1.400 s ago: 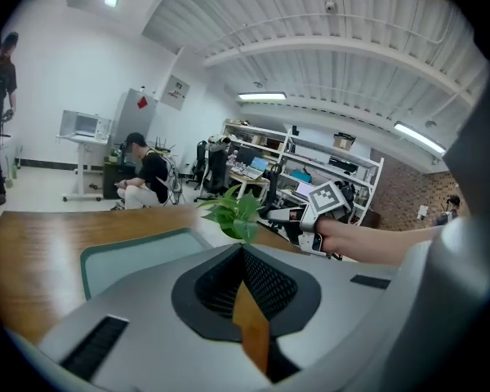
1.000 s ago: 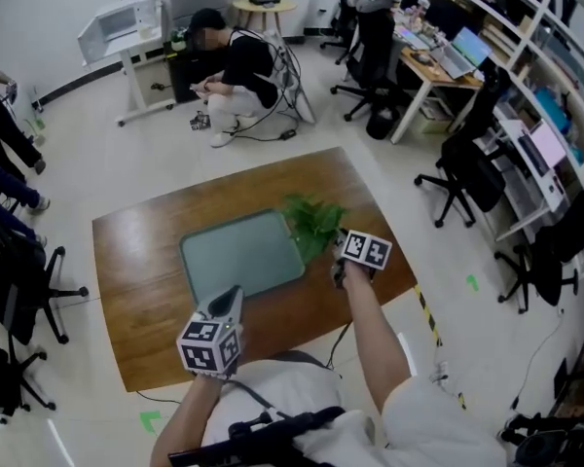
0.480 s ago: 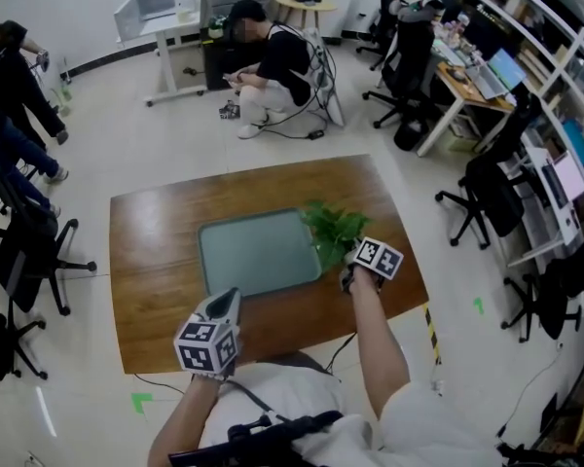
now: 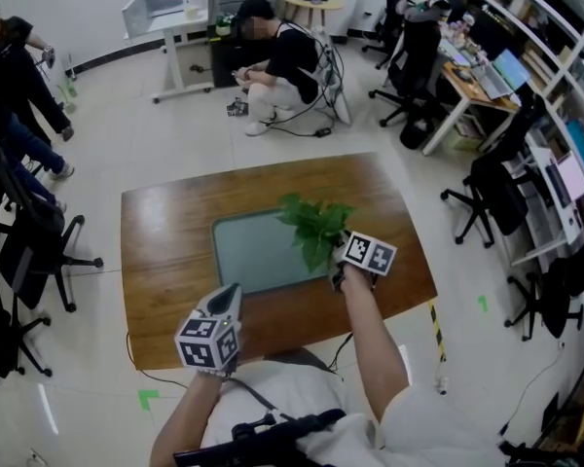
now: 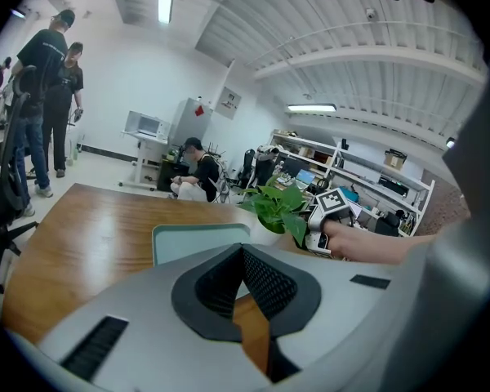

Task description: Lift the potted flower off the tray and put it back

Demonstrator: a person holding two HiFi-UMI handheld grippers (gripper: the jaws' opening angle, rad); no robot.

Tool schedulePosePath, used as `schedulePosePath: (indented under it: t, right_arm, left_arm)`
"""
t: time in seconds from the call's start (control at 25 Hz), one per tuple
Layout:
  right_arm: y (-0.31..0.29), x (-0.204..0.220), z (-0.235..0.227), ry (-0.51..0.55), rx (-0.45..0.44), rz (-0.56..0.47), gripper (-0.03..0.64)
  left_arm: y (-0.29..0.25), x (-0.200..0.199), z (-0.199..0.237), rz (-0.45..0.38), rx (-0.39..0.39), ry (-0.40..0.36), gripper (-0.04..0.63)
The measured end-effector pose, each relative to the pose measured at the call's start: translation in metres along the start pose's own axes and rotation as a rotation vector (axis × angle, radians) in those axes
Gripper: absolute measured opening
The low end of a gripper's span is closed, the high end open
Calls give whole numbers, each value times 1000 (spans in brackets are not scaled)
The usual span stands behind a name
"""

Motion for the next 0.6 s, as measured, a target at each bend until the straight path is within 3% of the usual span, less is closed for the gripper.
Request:
schedulePosePath:
  t: [0.24,0.6]
  right_arm:
    - [-20,39,50,20,-65,73,46]
    - [-44,82,73,16,-34,118,46]
  left_arm:
    - [24,-3,20,-18,-38,12,-5]
    - [62,-6,64,-29,-101,38,-4]
Point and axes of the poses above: the fingertips, and each gripper's own axes: y backward along the fingers, z to its left, x out of its underside, the point moved 5 cm from there along y, backward along the fingers, and after that the axes turned 7 degrees about -z, right-handed, at the moved point
